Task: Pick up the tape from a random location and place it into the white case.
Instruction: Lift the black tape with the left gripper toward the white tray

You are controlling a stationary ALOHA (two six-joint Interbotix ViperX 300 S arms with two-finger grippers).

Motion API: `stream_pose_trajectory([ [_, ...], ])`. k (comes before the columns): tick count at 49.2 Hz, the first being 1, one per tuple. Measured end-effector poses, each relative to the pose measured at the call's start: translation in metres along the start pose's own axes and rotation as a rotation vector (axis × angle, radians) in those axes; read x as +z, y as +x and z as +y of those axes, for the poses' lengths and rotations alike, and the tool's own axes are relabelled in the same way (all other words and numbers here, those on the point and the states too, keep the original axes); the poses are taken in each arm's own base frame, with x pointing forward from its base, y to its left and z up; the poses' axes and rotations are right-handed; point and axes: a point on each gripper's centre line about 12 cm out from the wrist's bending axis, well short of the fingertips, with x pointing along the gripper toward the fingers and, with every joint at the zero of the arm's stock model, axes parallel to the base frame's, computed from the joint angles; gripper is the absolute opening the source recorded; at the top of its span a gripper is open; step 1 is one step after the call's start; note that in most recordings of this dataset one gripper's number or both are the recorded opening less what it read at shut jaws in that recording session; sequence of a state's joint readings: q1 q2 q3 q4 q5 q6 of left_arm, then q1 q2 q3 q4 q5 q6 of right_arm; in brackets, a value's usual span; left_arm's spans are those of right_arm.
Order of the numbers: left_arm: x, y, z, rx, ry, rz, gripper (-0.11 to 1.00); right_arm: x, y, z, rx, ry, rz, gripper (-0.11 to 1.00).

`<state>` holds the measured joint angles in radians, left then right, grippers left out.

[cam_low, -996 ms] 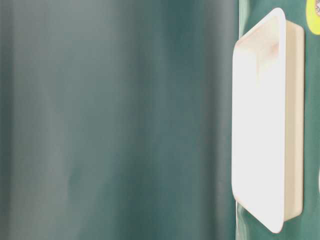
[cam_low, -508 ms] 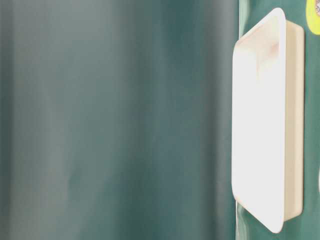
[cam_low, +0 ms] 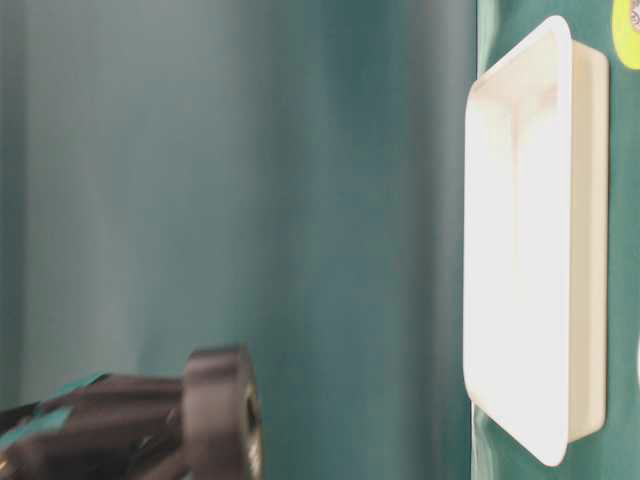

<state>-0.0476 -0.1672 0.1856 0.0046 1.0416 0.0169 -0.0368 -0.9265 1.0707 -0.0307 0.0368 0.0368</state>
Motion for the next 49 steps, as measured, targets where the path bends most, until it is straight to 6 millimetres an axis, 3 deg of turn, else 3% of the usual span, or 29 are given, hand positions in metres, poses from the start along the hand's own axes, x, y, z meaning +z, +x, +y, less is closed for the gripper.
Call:
stream_pose_trajectory([
  [14, -0.011, -0.003, 0.059, 0.081, -0.135, 0.003, 0.19, -0.001, 0.0, 0.0, 0.0, 0.0, 0.008, 0.92],
  [31, -0.042, -0.017, 0.121, 0.175, -0.261, 0.014, 0.19, -0.001, 0.0, 0.0, -0.001, -0.012, 0.012, 0.92],
  [49, -0.047, -0.022, 0.128, 0.191, -0.273, -0.006, 0.19, -0.002, 0.0, 0.0, -0.001, -0.012, 0.014, 0.92],
])
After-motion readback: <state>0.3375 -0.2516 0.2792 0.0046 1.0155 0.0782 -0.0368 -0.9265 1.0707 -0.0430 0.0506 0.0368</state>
